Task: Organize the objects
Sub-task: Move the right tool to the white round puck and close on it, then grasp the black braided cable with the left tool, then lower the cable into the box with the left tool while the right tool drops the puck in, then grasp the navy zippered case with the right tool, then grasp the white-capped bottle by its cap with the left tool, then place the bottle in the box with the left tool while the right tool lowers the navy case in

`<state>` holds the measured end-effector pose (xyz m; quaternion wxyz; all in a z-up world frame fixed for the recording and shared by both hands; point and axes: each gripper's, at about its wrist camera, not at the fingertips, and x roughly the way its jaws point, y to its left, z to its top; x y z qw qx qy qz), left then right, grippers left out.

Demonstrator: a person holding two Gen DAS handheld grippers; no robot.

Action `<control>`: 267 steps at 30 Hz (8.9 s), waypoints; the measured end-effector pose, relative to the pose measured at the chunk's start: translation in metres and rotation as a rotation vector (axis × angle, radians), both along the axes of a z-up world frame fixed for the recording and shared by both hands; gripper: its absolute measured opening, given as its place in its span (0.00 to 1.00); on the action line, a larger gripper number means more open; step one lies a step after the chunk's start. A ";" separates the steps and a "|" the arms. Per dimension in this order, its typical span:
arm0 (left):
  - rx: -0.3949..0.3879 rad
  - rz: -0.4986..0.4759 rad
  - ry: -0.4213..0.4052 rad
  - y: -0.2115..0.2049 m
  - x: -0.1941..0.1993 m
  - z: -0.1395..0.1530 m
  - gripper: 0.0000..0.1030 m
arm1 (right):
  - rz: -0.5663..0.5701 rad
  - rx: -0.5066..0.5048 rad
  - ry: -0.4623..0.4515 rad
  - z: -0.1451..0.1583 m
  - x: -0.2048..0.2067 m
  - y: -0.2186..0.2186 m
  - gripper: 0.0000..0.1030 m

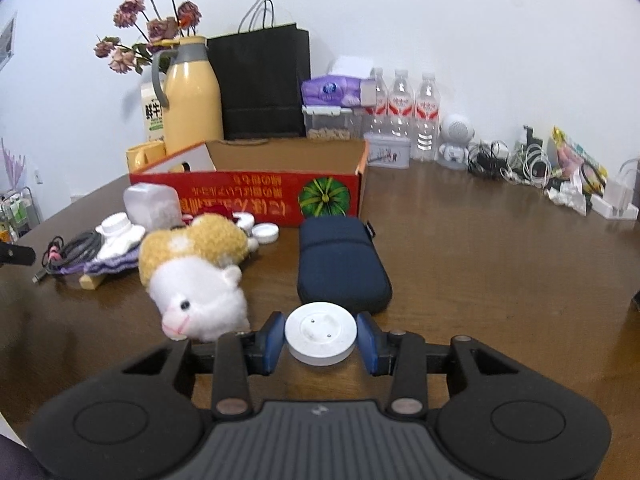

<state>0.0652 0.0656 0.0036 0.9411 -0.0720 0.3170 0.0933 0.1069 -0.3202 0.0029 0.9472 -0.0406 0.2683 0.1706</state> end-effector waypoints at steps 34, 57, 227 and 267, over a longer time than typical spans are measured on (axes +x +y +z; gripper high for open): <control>-0.051 0.024 0.108 -0.012 0.081 -0.031 1.00 | 0.135 0.029 -0.039 0.016 0.037 0.053 0.37; 0.081 -0.022 -0.093 -0.023 0.075 0.038 0.91 | 0.163 0.053 -0.087 0.029 0.064 0.061 0.37; 0.049 -0.112 -0.097 -0.039 0.109 -0.023 0.38 | -0.083 -0.007 0.059 -0.020 0.120 0.028 0.60; -0.019 -0.118 -0.219 -0.053 0.265 0.057 0.38 | -0.076 0.085 -0.067 0.050 0.256 0.128 0.59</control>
